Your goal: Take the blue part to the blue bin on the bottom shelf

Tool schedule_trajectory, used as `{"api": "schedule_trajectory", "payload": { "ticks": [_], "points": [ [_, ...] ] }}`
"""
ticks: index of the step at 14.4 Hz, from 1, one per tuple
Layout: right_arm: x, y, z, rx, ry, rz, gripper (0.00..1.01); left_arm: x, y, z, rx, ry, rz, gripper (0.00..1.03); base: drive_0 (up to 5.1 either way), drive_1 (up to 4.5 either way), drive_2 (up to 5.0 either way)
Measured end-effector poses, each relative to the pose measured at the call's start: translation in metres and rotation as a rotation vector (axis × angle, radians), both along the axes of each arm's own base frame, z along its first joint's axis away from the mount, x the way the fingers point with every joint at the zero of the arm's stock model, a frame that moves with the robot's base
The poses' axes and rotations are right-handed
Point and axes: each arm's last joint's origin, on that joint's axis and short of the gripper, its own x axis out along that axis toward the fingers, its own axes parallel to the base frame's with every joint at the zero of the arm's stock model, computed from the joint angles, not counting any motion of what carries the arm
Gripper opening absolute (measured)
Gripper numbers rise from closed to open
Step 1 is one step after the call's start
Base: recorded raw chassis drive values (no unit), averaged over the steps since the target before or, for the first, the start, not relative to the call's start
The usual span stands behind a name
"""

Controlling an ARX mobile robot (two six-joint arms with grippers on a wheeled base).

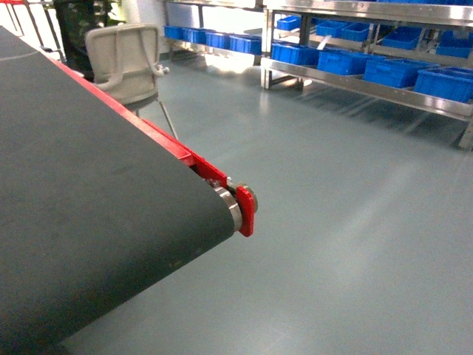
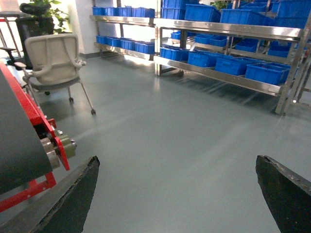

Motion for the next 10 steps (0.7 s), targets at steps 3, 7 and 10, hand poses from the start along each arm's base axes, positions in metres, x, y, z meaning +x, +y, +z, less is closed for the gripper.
{"api": "schedule_trajectory", "payload": {
  "ticks": [3,7,10],
  "points": [
    [0.0000,0.0000,0.0000,0.000,0.000,0.000,0.98,0.0000,0.0000,0.0000,0.000,0.000,0.000,0.44,-1.6,-1.59,-1.6],
    [0.0000,0.0000,0.0000,0.000,0.000,0.000,0.98,0.0000,0.0000,0.0000,0.000,0.000,0.000,0.44,-1.7,-1.74,-1.7],
    [0.0000,0.0000,0.0000,0.000,0.000,0.000,0.98,0.0000,0.0000,0.0000,0.000,0.000,0.000,0.44,-1.5,-1.55,-1.5]
  ]
}}
